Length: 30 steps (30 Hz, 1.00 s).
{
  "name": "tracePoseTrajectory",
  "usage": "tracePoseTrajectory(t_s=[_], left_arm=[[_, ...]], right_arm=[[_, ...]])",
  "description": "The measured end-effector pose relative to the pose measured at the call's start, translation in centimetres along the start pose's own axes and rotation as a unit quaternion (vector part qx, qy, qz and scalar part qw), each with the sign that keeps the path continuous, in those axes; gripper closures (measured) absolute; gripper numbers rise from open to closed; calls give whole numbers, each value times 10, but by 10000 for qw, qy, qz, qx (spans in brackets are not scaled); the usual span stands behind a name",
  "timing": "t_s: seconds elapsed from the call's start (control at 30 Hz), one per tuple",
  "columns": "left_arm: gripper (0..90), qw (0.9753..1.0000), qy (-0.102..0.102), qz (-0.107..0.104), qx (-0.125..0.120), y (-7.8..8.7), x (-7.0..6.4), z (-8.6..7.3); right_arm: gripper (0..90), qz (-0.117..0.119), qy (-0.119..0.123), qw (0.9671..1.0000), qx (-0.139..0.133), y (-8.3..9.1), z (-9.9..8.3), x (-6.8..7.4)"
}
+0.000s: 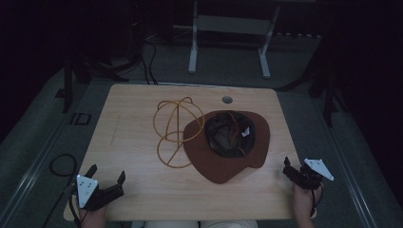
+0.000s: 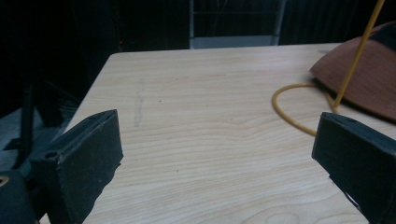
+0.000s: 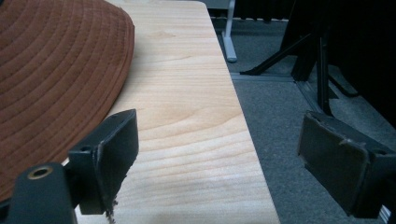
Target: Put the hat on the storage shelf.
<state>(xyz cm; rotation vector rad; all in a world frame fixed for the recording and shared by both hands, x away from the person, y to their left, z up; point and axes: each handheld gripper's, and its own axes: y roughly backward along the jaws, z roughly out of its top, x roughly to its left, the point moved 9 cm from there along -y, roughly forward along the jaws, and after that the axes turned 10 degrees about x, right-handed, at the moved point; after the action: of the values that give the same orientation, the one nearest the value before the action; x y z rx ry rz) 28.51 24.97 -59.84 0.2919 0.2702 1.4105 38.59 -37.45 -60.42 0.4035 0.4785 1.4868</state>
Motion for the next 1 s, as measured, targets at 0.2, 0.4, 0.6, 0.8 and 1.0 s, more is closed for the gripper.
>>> tracePoseTrajectory(t_s=[0.2, 0.4, 0.6, 0.8, 1.0], left_arm=[[20, 9998, 21, -172, 46, -2, -7, 0], [20, 9998, 47, -189, -46, -1, -12, 4], [20, 9978, 122, -654, 65, -7, -28, 5], [20, 9932, 18, -1116, 318, -9, -45, 4], [20, 9919, -109, -1245, 223, -6, -53, 8]], right_arm=[[125, 61, 155, 9998, 54, 2, -2, 4], [129, 432, 288, 9975, 486, 1, -8, 14], [129, 835, 661, 9920, 672, 10, 1, 32], [129, 1374, 670, 9851, 785, 17, 27, 46], [122, 1653, 545, 9822, 701, 16, 58, 59]])
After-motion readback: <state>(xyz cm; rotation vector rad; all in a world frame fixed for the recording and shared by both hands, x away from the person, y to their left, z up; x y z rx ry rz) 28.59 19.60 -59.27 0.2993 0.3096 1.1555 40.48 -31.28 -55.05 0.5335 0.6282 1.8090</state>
